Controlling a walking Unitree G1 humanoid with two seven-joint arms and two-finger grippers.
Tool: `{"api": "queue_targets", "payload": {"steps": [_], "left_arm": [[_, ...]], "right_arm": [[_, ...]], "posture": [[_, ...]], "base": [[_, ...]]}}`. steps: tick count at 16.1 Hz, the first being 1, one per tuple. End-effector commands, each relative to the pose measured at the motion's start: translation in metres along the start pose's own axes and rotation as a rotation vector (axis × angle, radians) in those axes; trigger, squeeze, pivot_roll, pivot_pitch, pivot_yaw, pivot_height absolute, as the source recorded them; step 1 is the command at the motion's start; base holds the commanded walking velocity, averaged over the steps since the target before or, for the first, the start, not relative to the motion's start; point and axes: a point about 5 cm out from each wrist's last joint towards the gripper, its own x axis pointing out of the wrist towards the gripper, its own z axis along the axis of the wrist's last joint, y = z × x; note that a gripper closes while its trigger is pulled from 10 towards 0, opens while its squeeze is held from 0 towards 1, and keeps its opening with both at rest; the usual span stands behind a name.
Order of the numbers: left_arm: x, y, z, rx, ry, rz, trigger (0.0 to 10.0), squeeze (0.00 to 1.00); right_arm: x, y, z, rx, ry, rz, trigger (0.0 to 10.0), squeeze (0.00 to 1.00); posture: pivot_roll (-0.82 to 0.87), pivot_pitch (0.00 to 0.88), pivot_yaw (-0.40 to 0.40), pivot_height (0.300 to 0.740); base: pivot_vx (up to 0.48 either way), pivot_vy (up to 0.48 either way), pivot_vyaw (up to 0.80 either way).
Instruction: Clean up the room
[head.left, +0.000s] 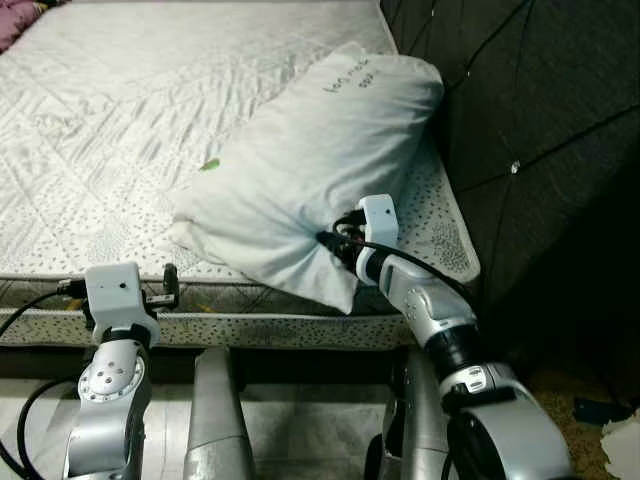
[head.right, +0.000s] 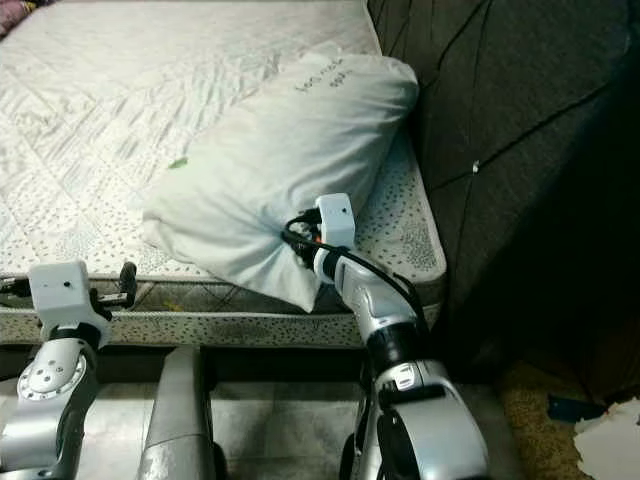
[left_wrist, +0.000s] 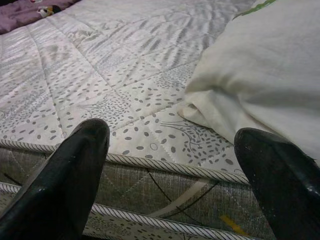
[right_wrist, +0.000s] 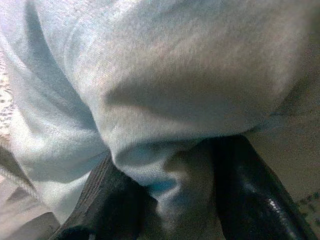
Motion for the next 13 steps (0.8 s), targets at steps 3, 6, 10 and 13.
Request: {"api": "queue_targets", "payload": {"steps": [3, 6, 10, 13], "left_arm": [[0.005, -0.001, 0.003, 0.004, -0.015, -0.001, 10.0, 0.00], [0.011, -0.007, 0.003, -0.009, -0.021, -0.004, 10.0, 0.00], [0.017, -0.011, 0.008, -0.020, -0.042, -0.004, 10.0, 0.00], [0.018, -0.009, 0.005, -0.028, -0.041, 0.015, 10.0, 0.00]], "right_arm": [[0.001, -0.024, 0.022, -0.072, -0.046, -0.126, 0.0, 0.00], [0.001, -0.043, 0.058, -0.117, -0.137, -0.252, 0.0, 0.00], [-0.012, -0.065, 0.113, -0.130, -0.289, -0.452, 0.0, 0.00], [-0.037, -0.103, 0.126, -0.125, -0.338, -0.631, 0.0, 0.00]], "posture": [[0.20, 0.000, 0.011, 0.485], [0.18, 0.000, 0.006, 0.485], [0.18, 0.000, -0.011, 0.485], [0.17, 0.000, -0.015, 0.485]], "base": [[0.000, 0.000, 0.00], [0.000, 0.000, 0.00], [0.000, 0.000, 0.00], [0.000, 0.000, 0.00]]}}
